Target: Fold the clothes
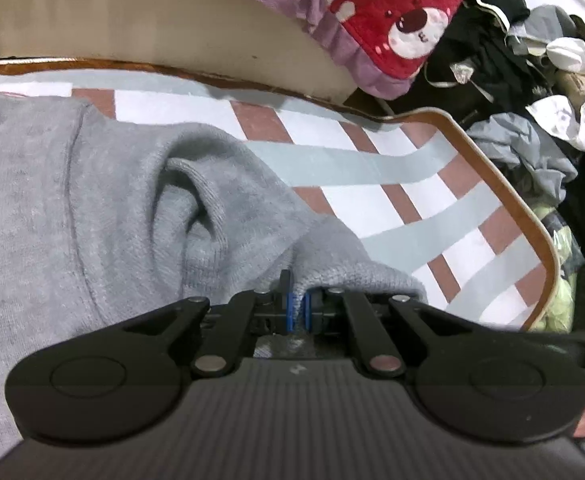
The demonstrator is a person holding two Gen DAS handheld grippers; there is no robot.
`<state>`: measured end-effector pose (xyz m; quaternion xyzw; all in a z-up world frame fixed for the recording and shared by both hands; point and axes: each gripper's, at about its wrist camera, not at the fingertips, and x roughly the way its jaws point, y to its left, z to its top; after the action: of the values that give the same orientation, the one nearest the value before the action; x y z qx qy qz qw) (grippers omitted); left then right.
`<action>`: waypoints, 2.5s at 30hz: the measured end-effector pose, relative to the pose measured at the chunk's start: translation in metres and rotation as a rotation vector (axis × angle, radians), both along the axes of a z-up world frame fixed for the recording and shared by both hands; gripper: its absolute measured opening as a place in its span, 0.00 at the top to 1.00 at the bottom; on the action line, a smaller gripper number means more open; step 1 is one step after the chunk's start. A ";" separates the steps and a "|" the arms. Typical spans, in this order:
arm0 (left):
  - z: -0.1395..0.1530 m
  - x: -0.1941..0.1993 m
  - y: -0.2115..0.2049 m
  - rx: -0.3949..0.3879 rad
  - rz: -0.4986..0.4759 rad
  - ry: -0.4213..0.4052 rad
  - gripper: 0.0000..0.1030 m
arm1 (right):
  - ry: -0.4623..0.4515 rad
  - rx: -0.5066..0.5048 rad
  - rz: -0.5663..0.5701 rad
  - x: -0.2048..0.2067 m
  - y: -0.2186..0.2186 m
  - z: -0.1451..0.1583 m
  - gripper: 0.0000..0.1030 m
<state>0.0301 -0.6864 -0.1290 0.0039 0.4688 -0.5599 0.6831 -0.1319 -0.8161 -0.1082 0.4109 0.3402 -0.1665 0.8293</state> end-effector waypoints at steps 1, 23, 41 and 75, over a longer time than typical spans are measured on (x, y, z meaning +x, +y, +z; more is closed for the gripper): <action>-0.001 0.001 -0.001 0.006 0.009 0.021 0.96 | 0.019 -0.009 -0.024 0.003 -0.001 -0.004 0.83; -0.007 0.017 0.020 -0.037 0.151 -0.014 0.82 | 0.042 -0.087 -0.041 0.033 0.000 -0.041 0.46; -0.025 0.047 0.001 0.152 0.204 -0.232 0.76 | -0.597 0.231 -0.229 -0.078 0.017 0.015 0.91; 0.005 -0.006 0.215 -0.181 0.095 -0.193 0.66 | 0.019 -0.055 0.223 0.040 0.145 -0.004 0.79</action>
<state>0.0246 -0.4709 -0.1244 -0.0262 0.3480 -0.5640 0.7484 -0.0917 -0.6709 -0.1121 0.3461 0.3869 -0.0861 0.8503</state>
